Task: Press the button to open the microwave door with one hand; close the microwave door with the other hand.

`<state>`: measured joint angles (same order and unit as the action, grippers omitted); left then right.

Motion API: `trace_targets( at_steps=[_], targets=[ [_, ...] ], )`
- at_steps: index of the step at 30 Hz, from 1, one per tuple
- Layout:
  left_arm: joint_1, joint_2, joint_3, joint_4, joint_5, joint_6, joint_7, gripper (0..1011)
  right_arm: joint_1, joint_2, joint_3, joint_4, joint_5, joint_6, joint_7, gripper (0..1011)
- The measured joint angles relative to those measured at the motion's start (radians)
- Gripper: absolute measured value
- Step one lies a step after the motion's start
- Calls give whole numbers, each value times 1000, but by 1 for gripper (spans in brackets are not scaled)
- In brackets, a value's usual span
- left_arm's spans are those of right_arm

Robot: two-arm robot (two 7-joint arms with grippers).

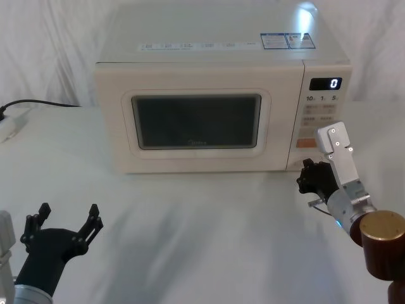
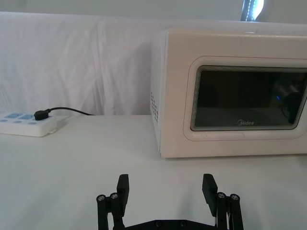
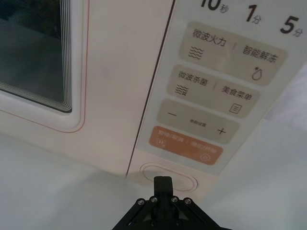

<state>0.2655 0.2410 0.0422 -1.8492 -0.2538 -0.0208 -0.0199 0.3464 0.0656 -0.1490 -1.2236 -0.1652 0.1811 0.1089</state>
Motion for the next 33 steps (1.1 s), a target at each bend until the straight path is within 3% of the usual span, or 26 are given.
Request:
trace_targets(
  at_steps=[33],
  targets=[
    [0, 0, 0, 0, 0, 0, 0, 1001, 21, 17, -6, 29, 3, -9, 10, 0]
  ],
)
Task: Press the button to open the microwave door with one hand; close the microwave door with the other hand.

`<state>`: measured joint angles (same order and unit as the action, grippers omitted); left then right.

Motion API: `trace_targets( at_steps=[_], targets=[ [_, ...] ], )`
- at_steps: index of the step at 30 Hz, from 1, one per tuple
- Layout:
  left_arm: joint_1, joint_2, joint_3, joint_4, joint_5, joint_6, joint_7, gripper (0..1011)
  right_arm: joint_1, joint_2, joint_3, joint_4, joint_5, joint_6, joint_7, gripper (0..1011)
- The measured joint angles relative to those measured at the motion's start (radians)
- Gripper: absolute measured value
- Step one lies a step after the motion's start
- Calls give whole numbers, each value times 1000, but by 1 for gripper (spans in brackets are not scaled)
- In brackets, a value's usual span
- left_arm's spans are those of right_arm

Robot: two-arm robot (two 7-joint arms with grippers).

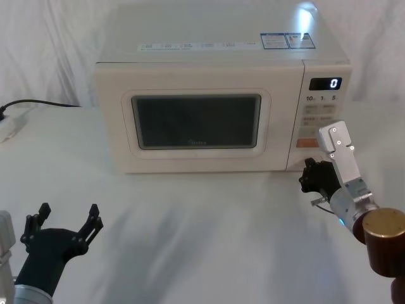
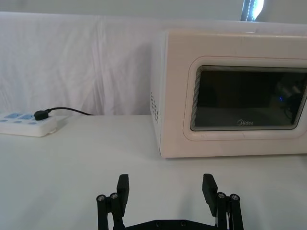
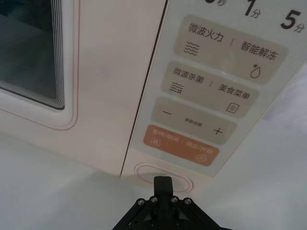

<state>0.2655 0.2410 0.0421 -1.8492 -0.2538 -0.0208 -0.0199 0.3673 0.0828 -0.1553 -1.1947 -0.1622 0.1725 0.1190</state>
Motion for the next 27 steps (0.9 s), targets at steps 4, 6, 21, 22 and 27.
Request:
trace_targets(
  at_steps=[4, 6, 21, 22, 27],
  targets=[
    [0, 0, 0, 0, 0, 0, 0, 1001, 5, 0, 0, 5, 0, 0, -1, 0],
    [0, 0, 0, 0, 0, 0, 0, 1001, 8, -1, 0, 10, 0, 0, -2, 0],
    [0, 0, 0, 0, 0, 0, 0, 1001, 27, -4, 2, 44, 2, -9, -4, 0],
    [0, 0, 0, 0, 0, 0, 0, 1001, 27, -4, 3, 44, 2, -9, -4, 0],
    [0, 0, 0, 0, 0, 0, 0, 1001, 31, -4, 3, 50, 4, -13, -4, 0]
  ],
)
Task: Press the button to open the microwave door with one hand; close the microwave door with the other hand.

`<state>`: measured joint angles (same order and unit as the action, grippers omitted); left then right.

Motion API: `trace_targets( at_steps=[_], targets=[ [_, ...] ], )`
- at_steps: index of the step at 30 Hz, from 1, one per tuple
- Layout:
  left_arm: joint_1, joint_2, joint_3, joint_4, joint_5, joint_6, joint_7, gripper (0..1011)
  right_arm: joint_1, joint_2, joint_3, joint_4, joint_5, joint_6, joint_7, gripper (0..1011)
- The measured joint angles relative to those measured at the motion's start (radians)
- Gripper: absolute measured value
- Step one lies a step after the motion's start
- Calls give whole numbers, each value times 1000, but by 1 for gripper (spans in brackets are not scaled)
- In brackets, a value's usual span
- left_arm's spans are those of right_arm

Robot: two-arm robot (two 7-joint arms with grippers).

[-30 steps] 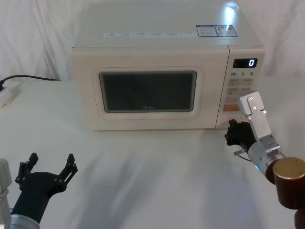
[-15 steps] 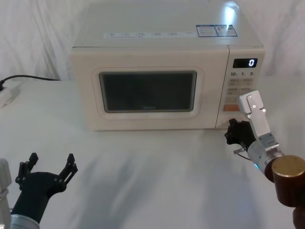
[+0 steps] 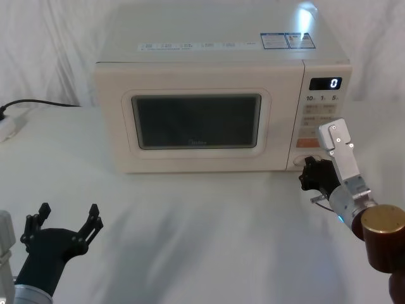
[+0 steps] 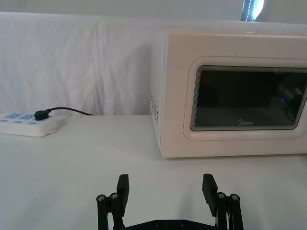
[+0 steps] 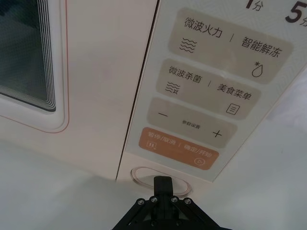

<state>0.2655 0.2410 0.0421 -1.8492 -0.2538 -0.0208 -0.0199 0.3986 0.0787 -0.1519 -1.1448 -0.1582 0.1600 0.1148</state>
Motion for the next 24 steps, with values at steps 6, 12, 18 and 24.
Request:
trace_targets(
  at_steps=[6, 12, 18, 24],
  targets=[
    [0, 0, 0, 0, 0, 0, 0, 1001, 5, 2, 1, 6, 2, -3, 0, 0],
    [0, 0, 0, 0, 0, 0, 0, 1001, 14, 2, 0, 22, 3, -8, 1, 0],
    [0, 0, 0, 0, 0, 0, 0, 1001, 26, 1, -1, 39, 3, -10, 1, 0],
    [0, 0, 0, 0, 0, 0, 0, 1001, 36, -1, -1, 53, 3, -10, 0, 0]
  ],
)
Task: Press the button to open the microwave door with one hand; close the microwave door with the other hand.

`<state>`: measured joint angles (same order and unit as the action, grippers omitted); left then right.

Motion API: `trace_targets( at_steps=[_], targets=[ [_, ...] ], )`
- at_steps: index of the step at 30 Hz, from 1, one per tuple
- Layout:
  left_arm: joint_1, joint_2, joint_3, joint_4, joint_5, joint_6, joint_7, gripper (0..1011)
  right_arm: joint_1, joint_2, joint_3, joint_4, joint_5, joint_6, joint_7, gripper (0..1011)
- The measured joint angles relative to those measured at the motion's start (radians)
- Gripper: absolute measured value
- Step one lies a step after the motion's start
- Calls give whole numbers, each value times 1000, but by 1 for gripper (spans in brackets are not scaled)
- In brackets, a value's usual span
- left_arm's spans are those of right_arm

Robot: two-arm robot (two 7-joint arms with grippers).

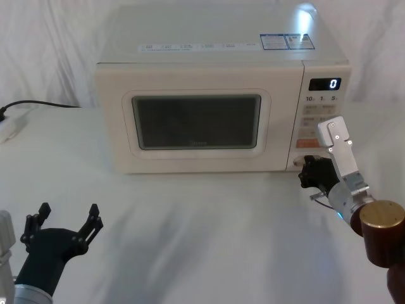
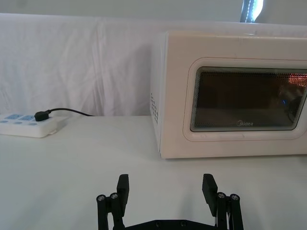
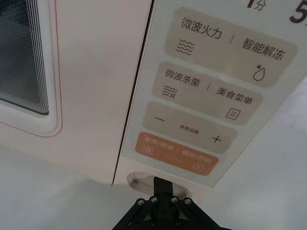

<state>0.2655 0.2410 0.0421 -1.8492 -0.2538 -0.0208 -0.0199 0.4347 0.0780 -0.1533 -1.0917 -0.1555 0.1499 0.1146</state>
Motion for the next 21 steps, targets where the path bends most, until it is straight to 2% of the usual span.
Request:
trace_targets(
  at_steps=[21],
  targets=[
    [0, 0, 0, 0, 0, 0, 0, 1001, 18, 3, 5, 29, 0, -1, -4, 0]
  ],
)
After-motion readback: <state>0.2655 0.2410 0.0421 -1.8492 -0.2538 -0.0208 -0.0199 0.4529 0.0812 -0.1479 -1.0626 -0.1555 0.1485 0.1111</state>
